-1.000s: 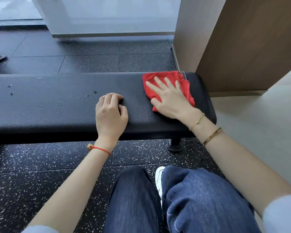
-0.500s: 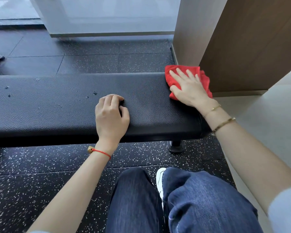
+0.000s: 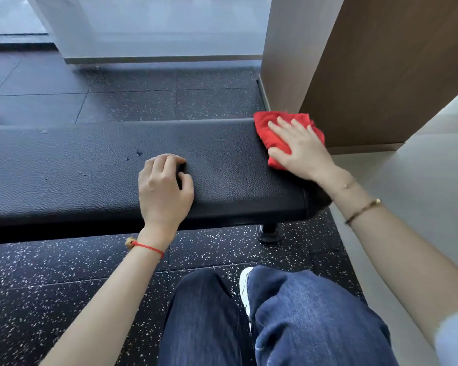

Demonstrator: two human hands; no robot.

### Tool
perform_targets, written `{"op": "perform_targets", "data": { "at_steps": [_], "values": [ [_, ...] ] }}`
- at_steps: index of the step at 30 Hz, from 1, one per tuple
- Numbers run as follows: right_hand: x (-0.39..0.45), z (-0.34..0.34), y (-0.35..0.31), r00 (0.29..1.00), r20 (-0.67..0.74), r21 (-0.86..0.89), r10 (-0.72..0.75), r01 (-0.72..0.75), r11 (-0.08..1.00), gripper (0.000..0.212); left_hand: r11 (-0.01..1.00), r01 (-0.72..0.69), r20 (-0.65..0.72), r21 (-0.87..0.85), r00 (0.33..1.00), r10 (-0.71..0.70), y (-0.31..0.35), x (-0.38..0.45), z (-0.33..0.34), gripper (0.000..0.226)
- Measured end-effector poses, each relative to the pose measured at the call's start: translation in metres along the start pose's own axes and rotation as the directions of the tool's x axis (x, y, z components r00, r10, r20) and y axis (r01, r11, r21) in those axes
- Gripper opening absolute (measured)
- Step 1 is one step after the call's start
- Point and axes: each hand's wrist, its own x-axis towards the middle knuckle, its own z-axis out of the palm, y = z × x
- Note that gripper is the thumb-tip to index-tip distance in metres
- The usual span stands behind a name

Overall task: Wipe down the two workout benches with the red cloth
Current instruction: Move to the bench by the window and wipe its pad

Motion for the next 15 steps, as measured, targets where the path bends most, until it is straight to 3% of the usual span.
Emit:
{"op": "perform_targets", "data": {
  "at_steps": [3, 7, 11, 13, 15],
  "values": [
    [0.031, 0.004, -0.017, 0.998, 0.020, -0.010, 0.059, -0.058, 0.998, 0.062, 1.000, 0.007, 0.000, 0.005, 1.000, -0.007, 0.003, 0.000, 0.000, 0.022],
    [0.018, 0.012, -0.061, 0.995, 0.030, 0.007, -0.096, 0.096, 0.995, 0.065, 1.000, 0.018, -0.001, 0.001, 1.000, -0.018, 0.002, 0.000, 0.000, 0.021],
    [-0.043, 0.016, -0.080, 0.945, 0.047, 0.034, -0.324, 0.323, 0.946, 0.068, 1.000, 0.006, 0.003, -0.003, 1.000, -0.006, 0.002, 0.001, -0.002, 0.022],
    [-0.068, 0.015, -0.070, 0.934, 0.043, 0.033, -0.356, 0.355, 0.934, 0.069, 1.000, 0.002, 0.007, -0.004, 1.000, -0.002, 0.001, 0.000, -0.001, 0.022],
    [-0.075, 0.009, -0.045, 0.956, 0.016, 0.012, -0.294, 0.293, 0.956, 0.067, 1.000, -0.004, 0.006, -0.008, 1.000, 0.004, 0.000, -0.001, -0.001, 0.023]
  ]
}}
